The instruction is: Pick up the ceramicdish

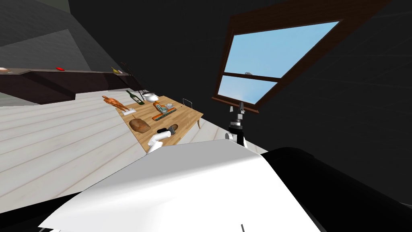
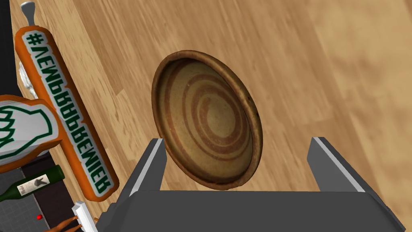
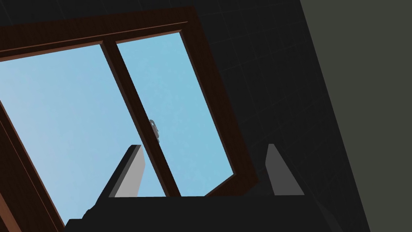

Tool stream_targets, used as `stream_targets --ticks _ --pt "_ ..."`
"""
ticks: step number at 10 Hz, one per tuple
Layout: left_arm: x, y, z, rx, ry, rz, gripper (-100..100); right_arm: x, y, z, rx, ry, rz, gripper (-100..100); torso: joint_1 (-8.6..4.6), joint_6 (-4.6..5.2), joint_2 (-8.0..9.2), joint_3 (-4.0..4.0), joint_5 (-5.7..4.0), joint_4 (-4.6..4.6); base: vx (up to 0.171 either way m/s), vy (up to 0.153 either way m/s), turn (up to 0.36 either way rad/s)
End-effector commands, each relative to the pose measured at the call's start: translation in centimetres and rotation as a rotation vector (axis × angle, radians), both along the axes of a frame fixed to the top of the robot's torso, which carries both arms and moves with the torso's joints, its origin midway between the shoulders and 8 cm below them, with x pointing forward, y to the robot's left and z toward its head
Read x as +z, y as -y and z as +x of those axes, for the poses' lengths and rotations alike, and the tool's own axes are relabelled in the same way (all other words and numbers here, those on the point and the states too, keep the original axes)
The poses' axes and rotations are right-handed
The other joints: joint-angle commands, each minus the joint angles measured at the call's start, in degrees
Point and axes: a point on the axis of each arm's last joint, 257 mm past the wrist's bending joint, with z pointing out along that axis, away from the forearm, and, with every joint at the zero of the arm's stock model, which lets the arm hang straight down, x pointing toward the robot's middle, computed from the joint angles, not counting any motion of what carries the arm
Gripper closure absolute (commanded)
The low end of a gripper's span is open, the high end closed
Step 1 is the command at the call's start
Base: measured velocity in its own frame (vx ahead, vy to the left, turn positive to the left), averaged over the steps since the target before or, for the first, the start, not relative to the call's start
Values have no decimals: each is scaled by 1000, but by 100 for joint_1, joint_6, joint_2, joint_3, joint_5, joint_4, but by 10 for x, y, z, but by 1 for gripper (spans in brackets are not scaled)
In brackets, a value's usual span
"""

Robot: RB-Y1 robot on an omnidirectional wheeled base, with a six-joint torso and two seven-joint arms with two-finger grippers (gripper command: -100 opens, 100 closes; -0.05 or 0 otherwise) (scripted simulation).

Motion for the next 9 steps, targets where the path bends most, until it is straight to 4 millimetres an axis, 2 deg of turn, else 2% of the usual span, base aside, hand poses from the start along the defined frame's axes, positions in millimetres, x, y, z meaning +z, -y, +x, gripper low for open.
stream_targets --ticks 1,2,3,7,8,9 --pt "-8 3 -1 1 2 1 -100 0 0 0 0 0 0 0 0 0 0 0 0 0 47 37 -9" --pt "-5 1 -1 1 0 0 -100 0 0 0 0 0 0 0 4 0 -3 -2 1 -1 22 17 -4" --pt "-5 1 -1 1 2 1 100 0 0 0 0 0 0 0 -2 0 4 2 0 1 0 0 0" --pt "-5 1 -1 2 3 0 100 0 0 0 0 0 0 0 -10 2 13 7 -3 2 0 0 0" --pt "-5 1 -1 2 3 0 0 0 0 0 0 0 0 0 -10 2 14 7 -3 2 0 0 0" --pt "3 -2 1 -1 3 1 100 0 0 0 0 0 0 0 -11 2 14 8 -3 2 -32 -26 10"
